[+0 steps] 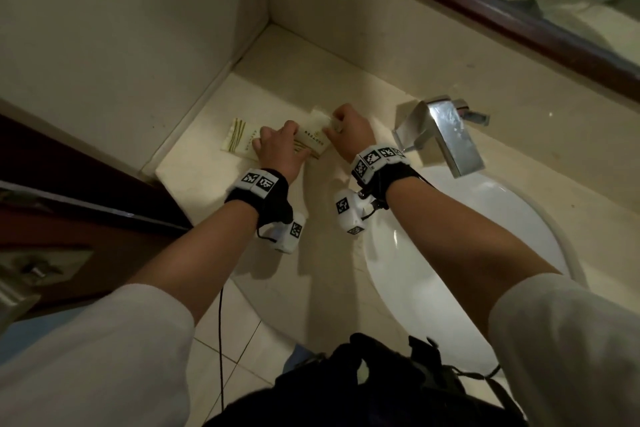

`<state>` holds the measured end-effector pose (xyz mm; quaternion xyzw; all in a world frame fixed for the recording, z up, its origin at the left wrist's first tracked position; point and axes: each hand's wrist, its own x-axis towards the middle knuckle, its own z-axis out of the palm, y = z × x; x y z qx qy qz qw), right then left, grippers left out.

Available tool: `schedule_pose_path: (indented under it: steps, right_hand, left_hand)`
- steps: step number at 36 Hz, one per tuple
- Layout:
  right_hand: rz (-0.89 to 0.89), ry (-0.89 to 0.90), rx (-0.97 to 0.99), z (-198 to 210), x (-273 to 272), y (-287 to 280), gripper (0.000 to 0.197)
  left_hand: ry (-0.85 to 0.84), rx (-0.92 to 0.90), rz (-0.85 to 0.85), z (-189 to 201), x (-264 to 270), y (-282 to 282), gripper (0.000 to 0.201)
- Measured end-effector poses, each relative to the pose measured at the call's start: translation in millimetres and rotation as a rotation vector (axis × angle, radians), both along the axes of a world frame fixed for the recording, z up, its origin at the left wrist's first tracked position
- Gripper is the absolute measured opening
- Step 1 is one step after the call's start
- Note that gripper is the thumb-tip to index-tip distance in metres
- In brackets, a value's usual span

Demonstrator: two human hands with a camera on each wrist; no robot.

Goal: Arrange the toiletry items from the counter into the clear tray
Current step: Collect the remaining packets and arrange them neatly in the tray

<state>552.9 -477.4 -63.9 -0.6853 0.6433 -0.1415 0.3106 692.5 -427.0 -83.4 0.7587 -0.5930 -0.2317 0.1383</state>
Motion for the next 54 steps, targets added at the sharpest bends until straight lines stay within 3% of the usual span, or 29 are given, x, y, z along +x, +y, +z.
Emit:
schedule_pose_path:
  steps: [6,9,14,20,31,33,38,44,54]
  right_hand:
    - [-0.101,-0.145,0.032,1,-22,31,0.033]
    - [-0.136,-0.173,0.043,1,-37,51,0.025]
    - [-0.12,-0.181,0.101,1,-69,93,0.029]
    - [-0.268,-0.452,0.216,-1,-120,146,0.018]
    - [-0.427,-0.625,0.177,14,-239,227,0.014]
    - [-0.455,-0.649,0.159,19,-266,242,0.006]
    - [-0.523,-0.615,0.112,29,-341,276,0.016]
    - [-0.626,-0.564,0.039,33,-438,320,0.009]
    - [-0.847,-0.487,-0.035,36,-573,403,0.008]
  left_hand:
    - [0.256,0.03,0.021,10,-7,17,0.025]
    - [0.427,0.023,-0.059,16,-9,24,0.015]
    - [0.588,0.052,-0.145,27,-24,39,0.018]
    - [0.717,0.133,-0.223,33,-67,63,0.018]
    - [0.78,0.305,-0.36,52,-191,107,0.014]
    - [0.797,0.331,-0.36,55,-220,117,0.013]
    - [0.833,0.401,-0.365,63,-300,142,0.013]
    - [0.743,0.474,-0.385,66,-407,178,0.003]
    - [0.689,0.51,-0.522,61,-563,242,0.007]
